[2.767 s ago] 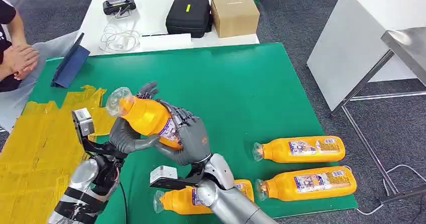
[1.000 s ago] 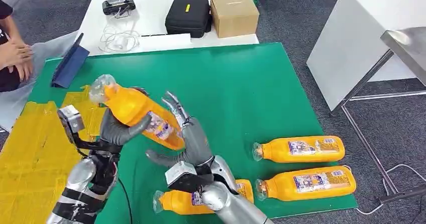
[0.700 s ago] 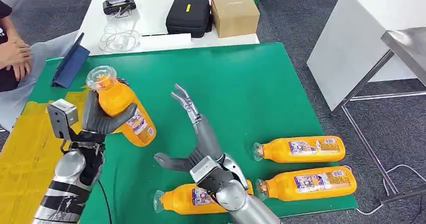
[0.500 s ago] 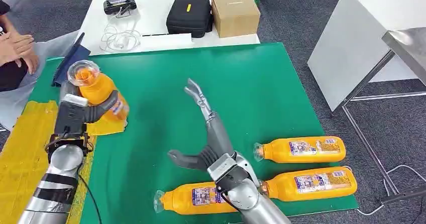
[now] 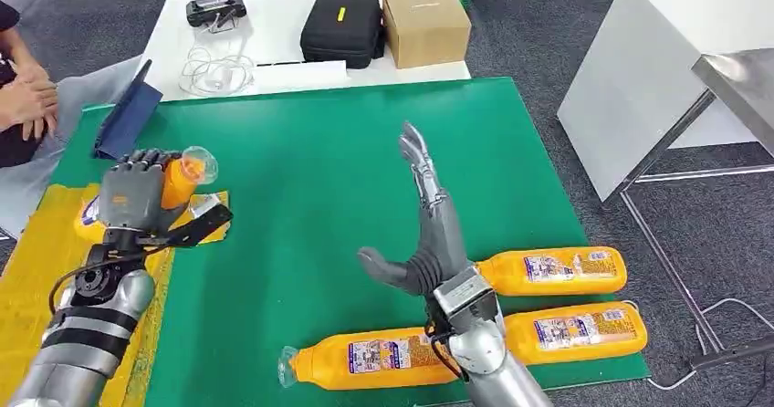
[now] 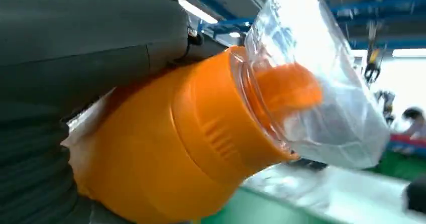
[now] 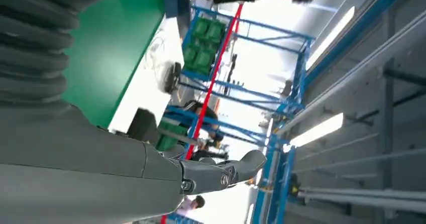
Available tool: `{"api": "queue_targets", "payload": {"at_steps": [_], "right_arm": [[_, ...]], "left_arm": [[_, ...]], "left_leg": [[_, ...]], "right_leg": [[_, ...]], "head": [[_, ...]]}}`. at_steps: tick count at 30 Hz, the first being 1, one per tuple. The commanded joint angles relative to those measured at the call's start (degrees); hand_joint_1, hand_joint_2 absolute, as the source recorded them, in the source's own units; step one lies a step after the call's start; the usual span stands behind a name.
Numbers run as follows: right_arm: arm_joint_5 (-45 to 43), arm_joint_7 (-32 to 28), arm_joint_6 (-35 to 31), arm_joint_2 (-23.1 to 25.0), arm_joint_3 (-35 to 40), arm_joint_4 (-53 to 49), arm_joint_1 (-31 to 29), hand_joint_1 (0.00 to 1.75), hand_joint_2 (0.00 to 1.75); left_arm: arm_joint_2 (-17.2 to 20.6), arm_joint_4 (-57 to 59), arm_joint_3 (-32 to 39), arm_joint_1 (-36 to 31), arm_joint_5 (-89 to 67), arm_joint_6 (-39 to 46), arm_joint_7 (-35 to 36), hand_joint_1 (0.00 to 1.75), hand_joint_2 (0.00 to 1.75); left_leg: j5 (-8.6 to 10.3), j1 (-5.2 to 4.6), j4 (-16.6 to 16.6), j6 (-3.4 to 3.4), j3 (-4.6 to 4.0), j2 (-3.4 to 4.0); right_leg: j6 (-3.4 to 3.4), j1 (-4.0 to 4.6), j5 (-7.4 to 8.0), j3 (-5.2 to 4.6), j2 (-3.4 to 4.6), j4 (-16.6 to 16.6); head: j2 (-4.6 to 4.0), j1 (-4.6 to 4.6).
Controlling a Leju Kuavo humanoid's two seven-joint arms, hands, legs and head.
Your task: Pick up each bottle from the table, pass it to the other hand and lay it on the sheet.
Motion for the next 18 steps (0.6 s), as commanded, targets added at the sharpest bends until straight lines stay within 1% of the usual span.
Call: {"api": "queue_targets", "payload": {"at_steps": [1,2,5,9,10,11,16,17,18], "right_arm": [[-0.31,0.36,0.12,-1.33,-1.89,0.01,-0.14,0.0,1.75],[-0.4,0.5,0.2,-1.34,-2.1,-0.01,0.03,0.0,1.75],[-0.73,0.68,0.78,-1.31,-2.62,0.1,0.39,0.0,1.75],[-0.23,0.96,1.62,-1.09,-2.65,1.19,0.11,0.0,1.75],[-0.06,1.12,1.76,-1.08,-2.61,1.35,0.07,0.0,1.75],[0.04,1.23,1.81,-1.03,-2.65,1.54,0.09,0.0,1.75],[0.81,1.94,2.27,-1.14,-2.42,2.46,0.03,0.0,1.75],[1.42,2.31,2.38,-1.18,-2.3,2.68,-0.03,0.0,1.75],[1.92,2.58,2.25,-0.99,-2.4,2.79,0.06,0.0,1.75]], "left_arm": [[1.83,10.05,-1.95,-2.78,-3.23,-2.5,1.66,1.75,1.75],[2.19,10.73,-1.95,-2.39,-3.76,-3.52,1.77,1.75,1.75],[3.66,14.3,-2.26,-1.19,-6.93,-4.79,2.91,1.75,1.75],[3.72,20.53,-0.33,-0.85,-6.59,-4.78,2.44,1.75,1.75],[3.32,21.59,0.93,-0.66,-5.4,-4.67,2.11,1.06,1.75],[2.95,22.16,2.17,-0.32,-3.92,-4.45,1.29,0.0,1.75],[2.37,23.34,4.44,-0.15,-2.38,-4.48,1.23,0.0,1.75],[2.19,23.6,5.2,-0.35,-2.06,-5.04,1.96,0.0,1.75],[1.79,23.77,6.39,-0.66,-2.22,-3.73,3.69,0.0,1.75]], "left_leg": [[-0.06,0.08,0.03,-0.03,0.15,-0.15],[-0.01,0.04,0.0,-0.02,0.06,-0.1],[-0.07,0.07,-0.04,-0.04,0.23,0.03],[-0.03,0.02,-0.07,-0.03,0.18,0.02],[-0.07,0.07,-0.06,-0.05,0.27,0.04],[-0.09,0.12,-0.05,-0.06,0.31,0.01],[-0.06,0.07,-0.03,-0.03,0.17,-0.02],[-0.09,0.12,-0.01,-0.04,0.22,-0.05],[-0.04,0.07,-0.02,-0.03,0.12,-0.07]], "right_leg": [[-0.09,0.08,-0.05,0.21,-0.1,-0.04],[-0.06,0.04,-0.01,0.09,-0.07,-0.03],[-0.1,0.06,-0.02,0.24,0.08,-0.07],[-0.07,0.02,0.0,0.18,0.07,-0.07],[-0.11,0.07,-0.02,0.27,0.1,-0.09],[-0.14,0.11,-0.01,0.33,0.09,-0.11],[-0.09,0.08,-0.02,0.2,0.03,-0.07],[-0.11,0.12,-0.03,0.28,0.01,-0.09],[-0.08,0.08,-0.02,0.17,-0.02,-0.07]], "head": [[0.0,0.0],[0.0,0.0],[0.0,0.0],[0.0,0.0],[0.0,0.0],[0.0,-0.02],[0.0,0.0],[0.0,0.0],[0.0,0.0]]}}
